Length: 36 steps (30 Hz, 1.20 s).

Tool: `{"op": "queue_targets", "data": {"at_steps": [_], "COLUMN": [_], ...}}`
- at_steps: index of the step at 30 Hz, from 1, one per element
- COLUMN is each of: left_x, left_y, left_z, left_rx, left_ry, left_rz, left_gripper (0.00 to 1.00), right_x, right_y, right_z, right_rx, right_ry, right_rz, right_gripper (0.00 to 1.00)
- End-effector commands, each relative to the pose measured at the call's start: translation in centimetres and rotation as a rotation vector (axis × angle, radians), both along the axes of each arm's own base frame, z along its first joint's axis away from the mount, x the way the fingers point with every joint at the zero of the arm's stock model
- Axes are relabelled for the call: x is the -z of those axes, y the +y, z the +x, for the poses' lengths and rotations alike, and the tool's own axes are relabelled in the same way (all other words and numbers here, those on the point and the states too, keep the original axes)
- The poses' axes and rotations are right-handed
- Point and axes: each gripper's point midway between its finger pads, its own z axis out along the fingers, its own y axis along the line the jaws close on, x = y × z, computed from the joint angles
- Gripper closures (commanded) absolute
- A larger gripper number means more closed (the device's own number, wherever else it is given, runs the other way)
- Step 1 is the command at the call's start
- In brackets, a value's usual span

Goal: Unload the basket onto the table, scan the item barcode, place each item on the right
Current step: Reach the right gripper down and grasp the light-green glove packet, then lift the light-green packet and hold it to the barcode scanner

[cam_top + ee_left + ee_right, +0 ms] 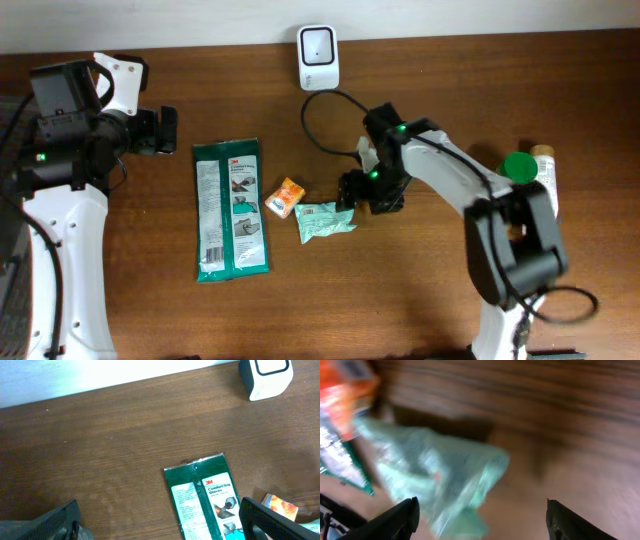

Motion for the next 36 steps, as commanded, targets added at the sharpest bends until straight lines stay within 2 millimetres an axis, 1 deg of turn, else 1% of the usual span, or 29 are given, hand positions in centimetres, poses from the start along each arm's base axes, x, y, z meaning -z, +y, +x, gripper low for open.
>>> {"op": "queue_targets", "data": {"at_steps": [1, 2, 3, 4, 5, 7, 8, 9, 11, 12, 13, 15, 16, 17, 18, 19, 21, 24, 26, 28, 31, 33, 35, 36], "left_x": [-1.0, -1.0, -1.0, -1.0, -1.0, -1.0, -1.0, -1.0, -1.0, -1.0, -1.0, -1.0, -1.0, -1.0, -1.0, -1.0, -1.0, -1.0, -1.0, -1.0, -1.0, -1.0, -1.0, -1.0], "left_y": [-0.1, -0.1, -0.1, -0.1, -0.1, -0.1, -0.1, -0.1, -0.1, -0.1, -0.1, -0.1, -0.1, -0.1, -0.1, -0.1, -0.1, -0.1, -0.1, -0.1, -0.1, -0.1, -0.1, -0.1], "left_z": [0.0, 0.0, 0.0, 0.0, 0.0, 0.0, 0.0, 0.0, 0.0, 0.0, 0.0, 0.0, 0.0, 0.0, 0.0, 0.0, 0.0, 0.0, 0.0, 0.0, 0.0, 0.0, 0.0, 0.0], "left_rx": [0.014, 0.014, 0.014, 0.014, 0.015, 0.014, 0.014, 0.014, 0.015, 0.015, 0.014, 0.014, 0.014, 0.015, 0.014, 0.015, 0.014, 0.015, 0.015, 0.015, 0.014, 0.014, 0.015, 0.014], "left_ry": [-0.027, -0.028, -0.028, -0.027, -0.027, -0.027, -0.027, -0.028, -0.027, -0.027, -0.028, -0.027, -0.028, -0.028, -0.027, -0.027, -0.028, -0.027, -0.027, -0.027, -0.027, -0.027, -0.027, -0.027], "left_rz": [0.004, 0.004, 0.004, 0.004, 0.004, 0.004, 0.004, 0.004, 0.004, 0.004, 0.004, 0.004, 0.004, 0.004, 0.004, 0.004, 0.004, 0.004, 0.004, 0.004, 0.004, 0.004, 0.004, 0.004], "left_gripper": [0.01, 0.01, 0.01, 0.01, 0.01, 0.01, 0.01, 0.01, 0.01, 0.01, 0.01, 0.01, 0.01, 0.01, 0.01, 0.01, 0.01, 0.01, 0.01, 0.01, 0.01, 0.01, 0.01, 0.01], "right_x": [1.4, 1.6, 1.8, 1.9, 1.9, 1.9, 1.9, 1.9, 1.5, 0.8, -0.6, -4.7, -7.7, -10.3, -12.1, -16.0, -20.6, -25.4, -26.4, -26.9, -26.7, -24.9, -24.2, -24.2], "right_y": [2.0, 2.4, 2.5, 2.5, 2.5, 2.5, 2.5, 2.6, 2.5, 2.2, 2.0, 2.0, 1.7, 1.3, 0.8, -0.3, -1.8, -4.3, -4.7, -4.7, -4.7, -5.5, -4.6, -4.2], "right_z": [-0.3, -0.3, -0.3, -0.3, -0.3, -0.3, -0.2, 0.0, 0.6, 0.8, 1.2, 1.6, 1.5, 1.6, 1.5, 1.3, 0.8, -0.3, -0.8, -1.2, -1.0, 0.6, 2.3, 3.6], "right_rx": [-0.026, -0.026, -0.025, -0.025, -0.025, -0.026, -0.029, -0.03, -0.049, -0.046, -0.074, -0.136, -0.156, -0.148, -0.141, -0.125, -0.086, 0.043, 0.064, 0.064, 0.092, 0.153, 0.134, 0.124], "right_ry": [0.043, 0.052, 0.056, 0.055, 0.055, 0.054, 0.048, 0.037, 0.008, -0.002, -0.04, -0.127, -0.184, -0.234, -0.276, -0.377, -0.5, -0.592, -0.612, -0.623, -0.607, -0.616, -0.63, -0.641], "right_rz": [0.091, 0.112, 0.117, 0.118, 0.118, 0.117, 0.119, 0.123, 0.134, 0.138, 0.162, 0.236, 0.273, 0.288, 0.296, 0.315, 0.331, 0.347, 0.35, 0.353, 0.341, 0.18, 0.076, 0.015], "right_gripper": [0.24, 0.25, 0.28, 0.34, 0.46, 0.71, 0.87, 0.96, 0.96, 0.96, 0.96, 0.96, 0.96, 0.96, 0.96, 0.96, 0.96, 0.96, 0.96, 0.96, 0.96, 0.96, 0.96, 0.96]}}
